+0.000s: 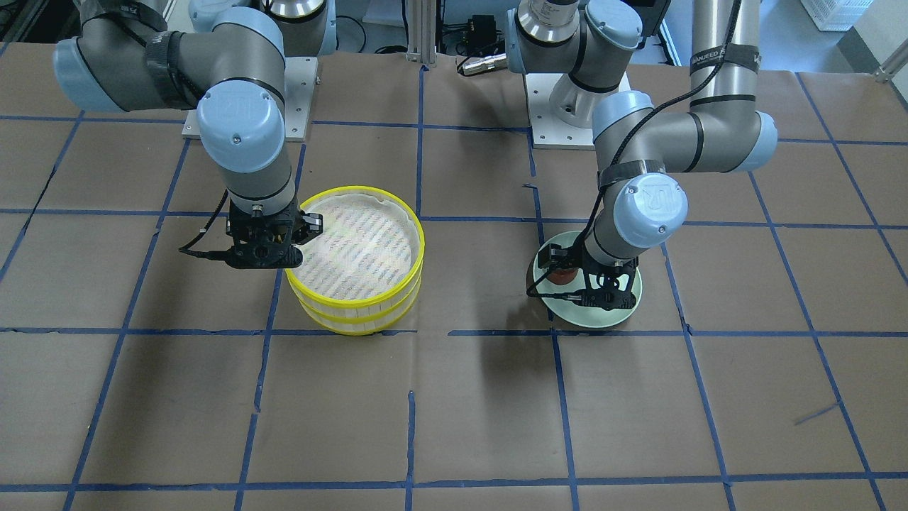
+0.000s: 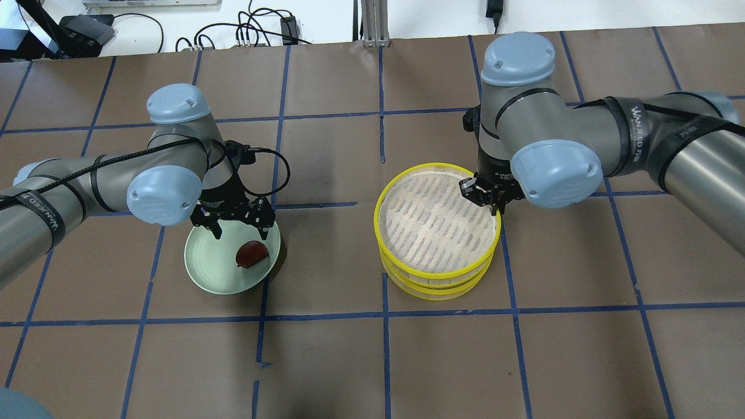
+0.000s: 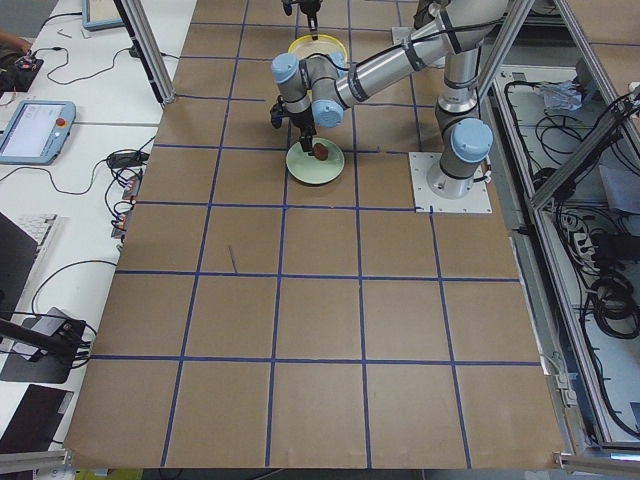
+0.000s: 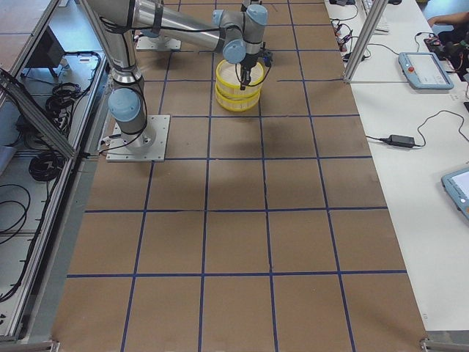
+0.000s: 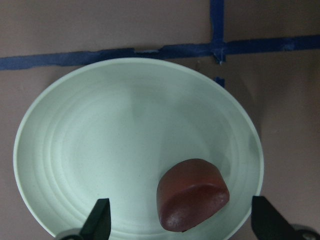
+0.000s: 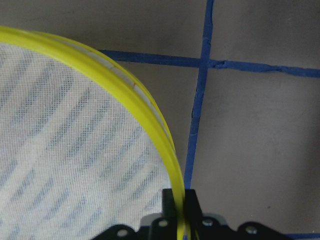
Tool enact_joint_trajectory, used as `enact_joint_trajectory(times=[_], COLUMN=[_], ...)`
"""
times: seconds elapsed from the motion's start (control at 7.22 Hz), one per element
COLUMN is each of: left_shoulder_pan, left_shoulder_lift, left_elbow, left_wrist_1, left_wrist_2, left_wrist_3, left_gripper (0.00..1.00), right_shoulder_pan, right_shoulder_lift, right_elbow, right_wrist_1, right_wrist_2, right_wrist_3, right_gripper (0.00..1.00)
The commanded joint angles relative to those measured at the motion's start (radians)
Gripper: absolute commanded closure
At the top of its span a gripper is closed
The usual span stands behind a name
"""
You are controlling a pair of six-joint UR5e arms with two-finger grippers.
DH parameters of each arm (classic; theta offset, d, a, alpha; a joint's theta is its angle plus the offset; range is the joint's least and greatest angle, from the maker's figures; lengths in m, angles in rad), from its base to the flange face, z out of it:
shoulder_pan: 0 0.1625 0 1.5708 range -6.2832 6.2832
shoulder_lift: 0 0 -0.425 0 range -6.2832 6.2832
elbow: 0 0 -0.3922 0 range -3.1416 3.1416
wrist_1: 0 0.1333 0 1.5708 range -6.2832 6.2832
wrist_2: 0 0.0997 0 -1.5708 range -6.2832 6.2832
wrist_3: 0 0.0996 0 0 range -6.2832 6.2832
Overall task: Place buns in different layers of steamer
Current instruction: 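Grasp the brown bun in the bowl with the left gripper and lift it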
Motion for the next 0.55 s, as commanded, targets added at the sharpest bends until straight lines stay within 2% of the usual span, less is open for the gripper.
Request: enact_joint_trajectory(times=[0.0,0.28,0.42], left_shoulder_pan=[-0.002,-0.002,-0.002], left_shoulder_lift=[0.007,0.004,0.002], left_elbow=[-0.043,-0.044,-0.043], left_wrist_1=[0.031,0.031,0.033], left_wrist_2=[-0.023,-0.024,-0.024], left_wrist_3=[0.000,0.000,0.000], left_gripper=[0.05,0.10,0.24], right_shoulder_pan=[-0.002,-0.002,-0.002], right_shoulder_lift=[0.000,-0.003,-0.003], right_elbow=[0.018,0.027,0.027], right_wrist_1=[-0.034,-0.036,-0.036], right_wrist_2=[0.001,-0.002,-0.002], right_wrist_3=[-0.014,-0.016,-0.016], right_gripper=[0.95,0.95,0.95])
